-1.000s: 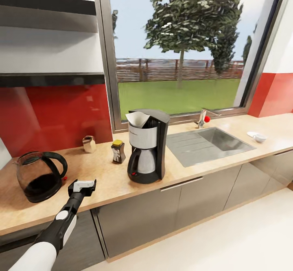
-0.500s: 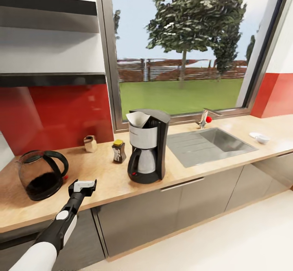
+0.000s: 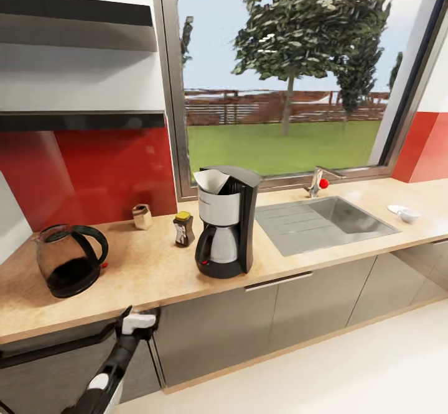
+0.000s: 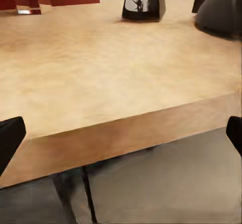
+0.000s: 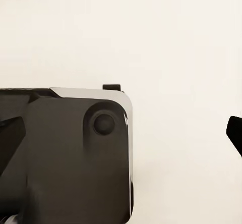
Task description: Set up a coffee station on the kitchen countertop: keep the coffee maker on the countertop, move the bottle of coffee from the kitchen shelf to the counter next to the coffee maker, place a paper coffee filter on top of the coffee maker, put the saucer next to the coffee maker with the coffee cup on the saucer, and place the electric kettle next to the coffee maker.
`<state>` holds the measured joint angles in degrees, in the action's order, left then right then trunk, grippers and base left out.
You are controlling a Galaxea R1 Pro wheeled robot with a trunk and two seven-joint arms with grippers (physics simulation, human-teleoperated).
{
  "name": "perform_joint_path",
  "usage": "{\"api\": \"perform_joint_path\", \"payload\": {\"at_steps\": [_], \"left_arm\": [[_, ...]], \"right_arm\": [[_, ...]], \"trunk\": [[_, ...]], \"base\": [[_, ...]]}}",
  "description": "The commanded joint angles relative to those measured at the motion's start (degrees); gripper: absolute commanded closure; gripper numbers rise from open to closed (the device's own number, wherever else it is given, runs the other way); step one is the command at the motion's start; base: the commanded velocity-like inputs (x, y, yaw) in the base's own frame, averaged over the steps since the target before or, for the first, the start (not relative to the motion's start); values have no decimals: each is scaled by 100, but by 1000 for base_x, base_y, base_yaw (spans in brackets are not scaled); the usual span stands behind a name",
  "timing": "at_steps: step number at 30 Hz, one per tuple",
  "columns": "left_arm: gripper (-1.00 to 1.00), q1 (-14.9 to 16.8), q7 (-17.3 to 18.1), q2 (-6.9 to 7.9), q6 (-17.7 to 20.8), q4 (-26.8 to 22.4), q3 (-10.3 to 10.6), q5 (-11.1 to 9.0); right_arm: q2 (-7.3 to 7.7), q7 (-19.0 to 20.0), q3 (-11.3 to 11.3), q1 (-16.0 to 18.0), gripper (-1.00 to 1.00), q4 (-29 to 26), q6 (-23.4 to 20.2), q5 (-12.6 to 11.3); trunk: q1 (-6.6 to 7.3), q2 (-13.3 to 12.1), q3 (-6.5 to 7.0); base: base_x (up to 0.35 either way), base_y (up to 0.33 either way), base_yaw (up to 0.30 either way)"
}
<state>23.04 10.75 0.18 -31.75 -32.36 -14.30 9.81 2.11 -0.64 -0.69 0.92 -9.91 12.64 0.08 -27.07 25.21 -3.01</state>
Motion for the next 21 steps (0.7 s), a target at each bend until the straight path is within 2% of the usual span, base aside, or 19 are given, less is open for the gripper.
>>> {"api": "perform_joint_path", "payload": {"at_steps": [1,4,6,10,13,16,21], "left_arm": [[-100,-232,52,-8,-126,-3,-57,46],[-100,-600,62,-9,-283,-3,-73,41],[-100,-1129,66,-6,-623,1,-76,43],[-100,-1811,64,62,-724,79,-83,85],[-100,-2124,19,178,-702,338,-89,107],[-100,-2279,-1,309,-680,636,-86,118],[-100,-2387,-32,570,-651,1600,-89,121]], "right_arm": [[0,-7,-3,5,-100,6,19,1],[0,-7,-2,5,-100,6,19,1],[0,-7,-1,5,-100,7,19,1],[0,-7,-1,5,-100,7,19,1],[0,-7,-1,5,-100,5,19,1],[-4,-7,-1,5,-100,1,19,1],[-8,-7,0,5,-100,-2,14,1]], "trunk": [[-3,11,-11],[-3,11,-11],[-3,11,-11],[-3,11,-11],[-3,11,-11],[-3,11,-11],[-3,11,-11]], "base": [[0,0,0],[0,0,0],[0,0,0],[0,0,0],[0,0,0],[0,0,0],[0,0,0]]}}
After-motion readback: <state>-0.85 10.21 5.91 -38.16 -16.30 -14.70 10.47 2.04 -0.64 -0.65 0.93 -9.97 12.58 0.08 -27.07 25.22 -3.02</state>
